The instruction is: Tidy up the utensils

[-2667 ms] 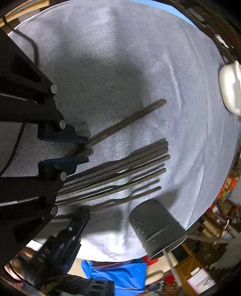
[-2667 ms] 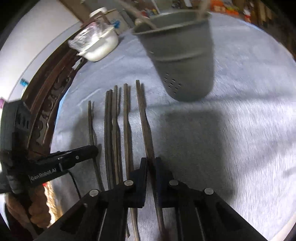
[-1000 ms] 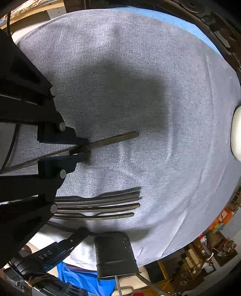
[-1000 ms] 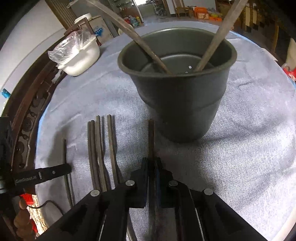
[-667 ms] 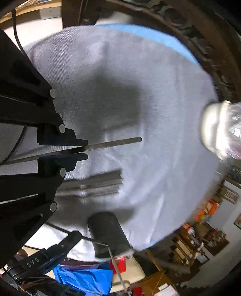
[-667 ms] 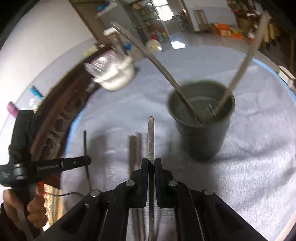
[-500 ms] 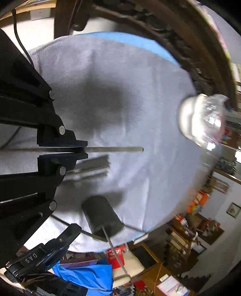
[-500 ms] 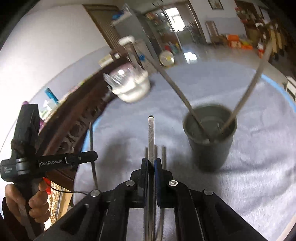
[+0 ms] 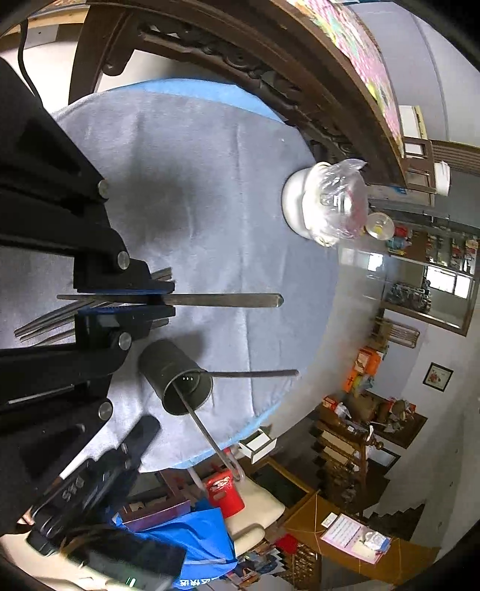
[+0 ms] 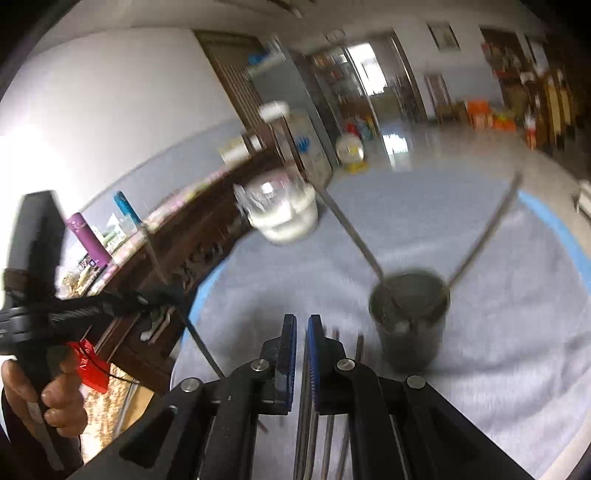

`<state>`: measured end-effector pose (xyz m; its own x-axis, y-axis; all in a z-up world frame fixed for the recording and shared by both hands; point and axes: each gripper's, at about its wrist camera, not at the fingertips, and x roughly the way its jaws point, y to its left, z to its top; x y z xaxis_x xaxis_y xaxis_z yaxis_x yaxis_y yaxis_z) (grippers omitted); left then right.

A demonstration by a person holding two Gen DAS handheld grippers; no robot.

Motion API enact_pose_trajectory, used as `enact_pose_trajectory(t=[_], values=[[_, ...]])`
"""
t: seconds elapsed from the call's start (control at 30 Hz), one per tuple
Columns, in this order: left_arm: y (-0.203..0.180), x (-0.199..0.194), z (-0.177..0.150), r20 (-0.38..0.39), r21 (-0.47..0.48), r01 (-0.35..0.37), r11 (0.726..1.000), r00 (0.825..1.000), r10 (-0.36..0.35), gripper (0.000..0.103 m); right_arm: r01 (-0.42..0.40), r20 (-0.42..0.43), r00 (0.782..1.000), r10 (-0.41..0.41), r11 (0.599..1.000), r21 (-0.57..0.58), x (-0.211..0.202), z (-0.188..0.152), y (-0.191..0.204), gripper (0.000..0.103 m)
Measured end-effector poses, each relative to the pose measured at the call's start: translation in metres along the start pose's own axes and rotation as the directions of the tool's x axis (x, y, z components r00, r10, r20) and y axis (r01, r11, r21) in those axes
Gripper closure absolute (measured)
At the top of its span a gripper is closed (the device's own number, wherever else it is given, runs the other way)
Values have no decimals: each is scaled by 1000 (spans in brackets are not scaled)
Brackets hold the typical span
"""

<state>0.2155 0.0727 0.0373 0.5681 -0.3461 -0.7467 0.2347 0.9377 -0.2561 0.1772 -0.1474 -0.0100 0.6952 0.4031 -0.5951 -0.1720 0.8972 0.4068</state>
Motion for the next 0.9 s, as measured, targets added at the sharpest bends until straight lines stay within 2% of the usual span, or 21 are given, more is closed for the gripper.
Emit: enact_pose_trajectory(t=[0.1,0.2,0.37,0.47,0.53,0.63,0.67,0.7,0.8,0.9], values=[[-6,-10,-1,6,9,-3,1000,1000,2,97,0,-94,996,5,999,52,16,-7,-12,93],[-6,-11,-6,4,28,-14,1000,1000,13,97,39,-158,987,-30,998,52,31,-21,-19,93],[-4,-12,-14,14,56,-41,998,999,40,97,103,-269,958,-95,994,19,65,-40,-26,88],[0,-10,-19,9,53,-45,998,999,45,97,141,-295,946,-132,990,12,84,-46,-31,71],[5,-8,-22,-1,43,-42,998,999,42,97,154,-291,945,-147,988,1,90,-48,-31,38],[12,-4,-25,-13,31,-38,999,999,38,97,178,-243,953,-182,983,-37,93,-50,-25,43],[13,-3,-26,-17,28,-34,999,999,35,97,199,-240,949,-206,978,-54,98,-50,-24,50],[15,-3,-26,-19,26,-33,999,999,33,97,215,-249,942,-225,974,-67,102,-49,-23,70],[18,-4,-26,-19,20,-26,999,999,26,97,250,-270,926,-265,964,-90,115,-49,-25,71],[22,-3,-25,-21,18,-21,1000,1000,21,97,241,-291,923,-253,968,-75,123,-49,-27,71]])
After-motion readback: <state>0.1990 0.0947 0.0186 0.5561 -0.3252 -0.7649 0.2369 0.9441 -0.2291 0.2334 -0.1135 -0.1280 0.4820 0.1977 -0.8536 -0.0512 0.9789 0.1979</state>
